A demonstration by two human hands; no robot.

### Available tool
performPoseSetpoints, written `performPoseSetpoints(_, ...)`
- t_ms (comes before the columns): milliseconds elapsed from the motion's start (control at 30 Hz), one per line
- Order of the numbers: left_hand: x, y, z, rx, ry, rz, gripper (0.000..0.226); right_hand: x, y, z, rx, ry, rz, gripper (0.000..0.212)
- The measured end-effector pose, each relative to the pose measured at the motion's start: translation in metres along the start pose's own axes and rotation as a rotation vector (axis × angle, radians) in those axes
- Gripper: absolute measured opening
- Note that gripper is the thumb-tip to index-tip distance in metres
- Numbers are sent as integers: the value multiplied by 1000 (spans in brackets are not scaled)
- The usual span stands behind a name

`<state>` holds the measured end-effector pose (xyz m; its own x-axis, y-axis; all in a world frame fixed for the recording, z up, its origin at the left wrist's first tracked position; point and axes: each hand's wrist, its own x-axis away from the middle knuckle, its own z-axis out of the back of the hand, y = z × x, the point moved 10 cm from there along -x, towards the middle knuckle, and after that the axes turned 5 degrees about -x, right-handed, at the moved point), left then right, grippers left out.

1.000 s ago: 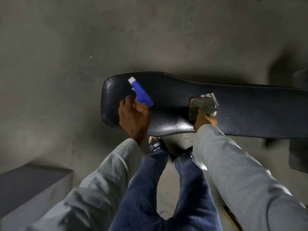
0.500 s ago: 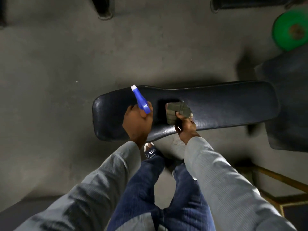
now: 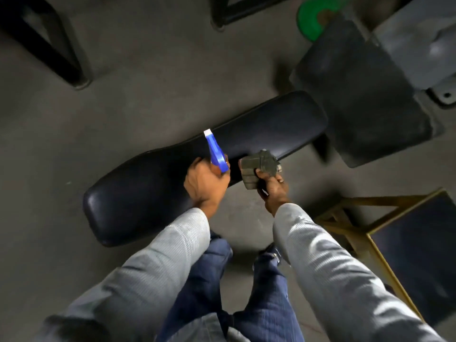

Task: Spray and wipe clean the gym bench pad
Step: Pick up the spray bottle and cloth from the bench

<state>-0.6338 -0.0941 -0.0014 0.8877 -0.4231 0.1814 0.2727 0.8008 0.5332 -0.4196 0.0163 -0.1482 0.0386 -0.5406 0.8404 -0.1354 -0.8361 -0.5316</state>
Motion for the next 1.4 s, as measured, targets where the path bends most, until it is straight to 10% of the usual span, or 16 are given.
performPoseSetpoints(800, 335, 332, -269, -48, -521, -637, 40, -17, -104, 496, -563, 468, 156, 43)
performPoseSetpoints(1400, 403, 335, -352, -201, -580, -759, 35, -19, -81, 594, -34, 747, 60, 54)
